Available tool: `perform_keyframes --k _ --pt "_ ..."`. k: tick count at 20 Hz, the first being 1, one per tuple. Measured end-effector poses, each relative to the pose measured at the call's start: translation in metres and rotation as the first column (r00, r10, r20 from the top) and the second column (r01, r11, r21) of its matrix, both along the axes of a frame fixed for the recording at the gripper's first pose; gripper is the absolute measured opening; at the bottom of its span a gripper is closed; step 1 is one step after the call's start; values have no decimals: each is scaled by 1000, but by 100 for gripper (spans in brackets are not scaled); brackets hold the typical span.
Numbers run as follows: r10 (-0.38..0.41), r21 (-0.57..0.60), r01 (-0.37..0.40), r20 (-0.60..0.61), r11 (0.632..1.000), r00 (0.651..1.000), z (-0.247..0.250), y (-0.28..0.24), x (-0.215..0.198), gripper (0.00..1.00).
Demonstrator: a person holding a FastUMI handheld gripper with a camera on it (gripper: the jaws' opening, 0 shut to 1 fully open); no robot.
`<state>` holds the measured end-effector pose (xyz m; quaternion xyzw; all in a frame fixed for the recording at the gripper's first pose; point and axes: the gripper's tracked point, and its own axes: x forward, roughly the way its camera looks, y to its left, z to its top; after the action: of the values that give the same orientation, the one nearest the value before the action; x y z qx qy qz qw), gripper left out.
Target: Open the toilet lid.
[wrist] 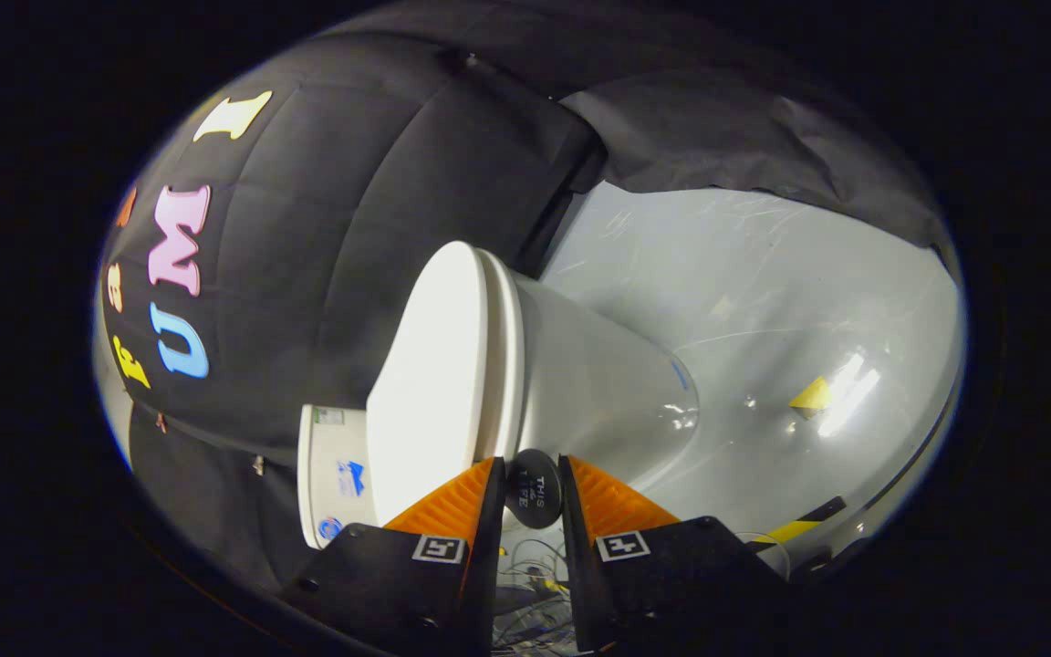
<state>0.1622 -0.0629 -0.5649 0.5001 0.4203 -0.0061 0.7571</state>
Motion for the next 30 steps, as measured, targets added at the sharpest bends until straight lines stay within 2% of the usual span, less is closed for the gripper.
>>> perform_keyframes --k 2,3,5,8,12,19,27,30 --pt "-48 -1 48 16 999 999 2 -9 10 21" --pt "-20 -22 20 16 1000 1000 8 -7 4 12" --pt "8 -65 -7 21 998 1000 10 0 4 12" --pt "-22 -58 22 5 998 1000 24 -2 7 10" --pt "-20 -79 21 17 997 1000 51 3 8 7" --pt "67 -197 -52 68 979 995 121 30 16 7" --pt "108 -295 -68 121 953 987 196 65 19 7" --pt "135 -354 -78 139 932 981 224 86 22 7"
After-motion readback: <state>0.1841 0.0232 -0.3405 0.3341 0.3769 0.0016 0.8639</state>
